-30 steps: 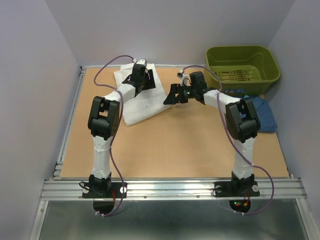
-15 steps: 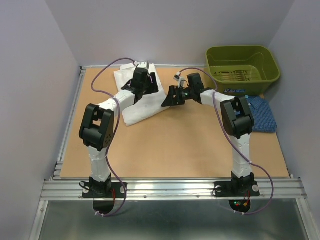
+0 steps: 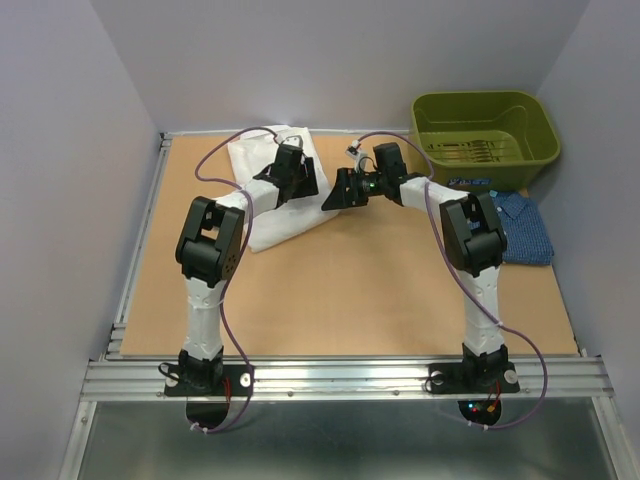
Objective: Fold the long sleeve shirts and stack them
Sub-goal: Fold the shirt
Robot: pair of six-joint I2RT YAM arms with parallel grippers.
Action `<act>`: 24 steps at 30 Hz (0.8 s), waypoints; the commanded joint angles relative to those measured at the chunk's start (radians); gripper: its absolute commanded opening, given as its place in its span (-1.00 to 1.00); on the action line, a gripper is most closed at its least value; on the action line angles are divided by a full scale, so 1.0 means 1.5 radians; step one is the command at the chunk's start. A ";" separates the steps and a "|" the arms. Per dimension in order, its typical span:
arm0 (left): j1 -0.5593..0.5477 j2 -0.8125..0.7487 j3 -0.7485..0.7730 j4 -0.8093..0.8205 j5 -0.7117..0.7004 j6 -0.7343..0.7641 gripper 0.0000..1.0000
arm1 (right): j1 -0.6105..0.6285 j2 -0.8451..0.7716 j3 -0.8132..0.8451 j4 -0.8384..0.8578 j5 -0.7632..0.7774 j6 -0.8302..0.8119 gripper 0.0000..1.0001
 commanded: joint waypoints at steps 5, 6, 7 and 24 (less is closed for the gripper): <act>0.002 0.013 0.018 -0.007 -0.007 0.004 0.40 | 0.002 -0.026 0.042 0.023 0.032 -0.025 1.00; 0.002 0.015 0.017 -0.007 -0.007 0.002 0.40 | 0.002 -0.031 0.038 0.023 0.050 -0.028 1.00; 0.002 0.014 0.017 -0.008 -0.006 0.002 0.40 | 0.002 -0.030 0.037 0.023 0.051 -0.030 1.00; 0.002 0.029 0.028 -0.016 0.000 -0.021 0.40 | 0.003 0.049 0.097 0.023 -0.128 0.028 1.00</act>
